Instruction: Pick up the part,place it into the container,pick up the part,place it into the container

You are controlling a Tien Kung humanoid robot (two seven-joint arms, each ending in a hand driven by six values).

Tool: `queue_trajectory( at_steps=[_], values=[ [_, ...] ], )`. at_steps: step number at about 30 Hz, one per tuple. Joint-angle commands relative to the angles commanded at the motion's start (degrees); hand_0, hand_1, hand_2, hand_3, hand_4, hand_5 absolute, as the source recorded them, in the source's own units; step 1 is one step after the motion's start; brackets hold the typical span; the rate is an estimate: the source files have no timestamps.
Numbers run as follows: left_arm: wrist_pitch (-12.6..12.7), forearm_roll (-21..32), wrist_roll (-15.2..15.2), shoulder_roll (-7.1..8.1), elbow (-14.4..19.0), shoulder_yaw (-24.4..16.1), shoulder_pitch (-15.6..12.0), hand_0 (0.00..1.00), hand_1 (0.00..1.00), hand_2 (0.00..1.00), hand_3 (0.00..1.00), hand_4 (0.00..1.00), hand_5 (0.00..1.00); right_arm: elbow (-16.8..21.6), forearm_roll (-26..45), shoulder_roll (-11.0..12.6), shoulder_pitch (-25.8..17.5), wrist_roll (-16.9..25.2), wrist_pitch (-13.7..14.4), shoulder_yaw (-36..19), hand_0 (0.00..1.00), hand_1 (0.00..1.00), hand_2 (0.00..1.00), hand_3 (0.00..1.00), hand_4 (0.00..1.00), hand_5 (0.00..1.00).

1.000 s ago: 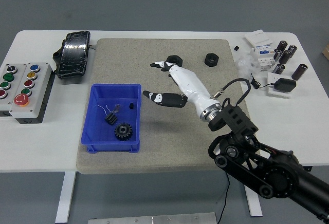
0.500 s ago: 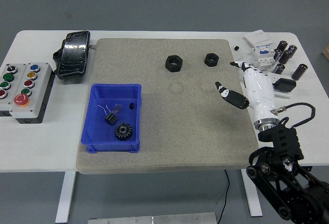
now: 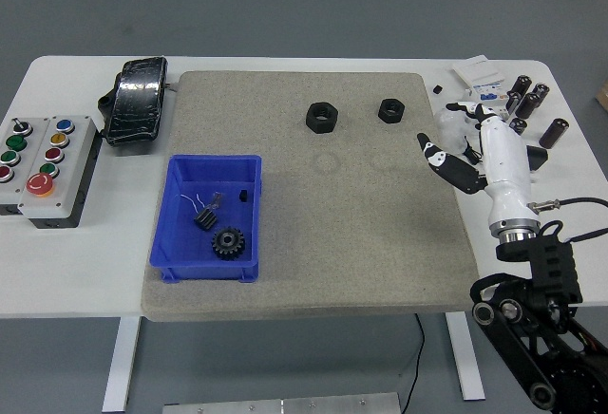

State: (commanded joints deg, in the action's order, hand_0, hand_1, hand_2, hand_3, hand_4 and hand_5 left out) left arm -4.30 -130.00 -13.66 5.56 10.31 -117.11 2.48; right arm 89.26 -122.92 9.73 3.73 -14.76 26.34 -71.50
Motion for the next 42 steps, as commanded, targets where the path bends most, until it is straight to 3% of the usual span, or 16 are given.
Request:
queue_trajectory(
  at_steps=[6, 12, 18, 24, 28, 30, 36, 42],
  values=[
    [0.1, 0.0, -0.4, -0.50, 0.0, 0.7, -0.2, 0.644, 0.546, 0.553, 0.618, 0.668, 0.353, -0.1, 4.6, 1.1, 0.3, 0.3, -1.3, -1.7, 0.745, 0.807, 0.775, 0.709, 0.827, 0.367],
    [0.1, 0.0, -0.7, -0.90, 0.0, 0.3, 0.0, 0.644, 0.546, 0.552, 0.618, 0.669, 0.351, 0.4, 5.9, 1.0, 0.8, 1.5, 2.5, -0.4, 0.735, 0.795, 0.779, 0.701, 0.841, 0.338],
    [0.2, 0.1, -0.5, -0.89, 0.0, 0.9, 0.4, 0.644, 0.546, 0.552, 0.618, 0.669, 0.351, -0.4, 11.1, 1.0, 0.9, 4.1, 3.0, 0.2, 0.727, 0.785, 0.790, 0.701, 0.855, 0.347],
    [0.3, 0.0, -0.7, -1.02, 0.0, 0.7, 0.3, 0.644, 0.546, 0.552, 0.618, 0.669, 0.350, -5.4, 22.8, 0.2, 0.7, 11.0, -2.3, -0.5, 0.694, 0.758, 0.778, 0.696, 0.830, 0.367],
    [0.4, 0.0, -0.8, -1.12, 0.0, 0.4, 0.2, 0.644, 0.546, 0.552, 0.618, 0.669, 0.350, -4.7, 28.3, 0.0, 0.2, 15.5, -1.3, 0.1, 0.694, 0.758, 0.778, 0.696, 0.830, 0.367],
    [0.4, 0.0, -0.9, -1.16, 0.0, 0.1, 0.2, 0.644, 0.546, 0.552, 0.618, 0.669, 0.349, -5.0, 31.3, -0.1, 0.5, 17.6, -2.4, 0.5, 0.682, 0.731, 0.742, 0.679, 0.821, 0.391],
    [0.4, 0.0, -0.7, -0.99, 0.0, 0.3, 0.5, 0.644, 0.546, 0.551, 0.617, 0.669, 0.347, -7.2, 40.6, 0.1, 1.8, 18.0, -7.3, 1.2, 0.669, 0.720, 0.719, 0.673, 0.839, 0.408],
    [0.4, 0.0, -0.8, -0.90, 0.0, 0.5, 0.5, 0.644, 0.522, 0.531, 0.617, 0.668, 0.343, -4.4, 46.8, 0.8, 1.6, 21.9, -6.1, 3.1, 0.653, 0.696, 0.708, 0.659, 0.838, 0.406]
  ],
)
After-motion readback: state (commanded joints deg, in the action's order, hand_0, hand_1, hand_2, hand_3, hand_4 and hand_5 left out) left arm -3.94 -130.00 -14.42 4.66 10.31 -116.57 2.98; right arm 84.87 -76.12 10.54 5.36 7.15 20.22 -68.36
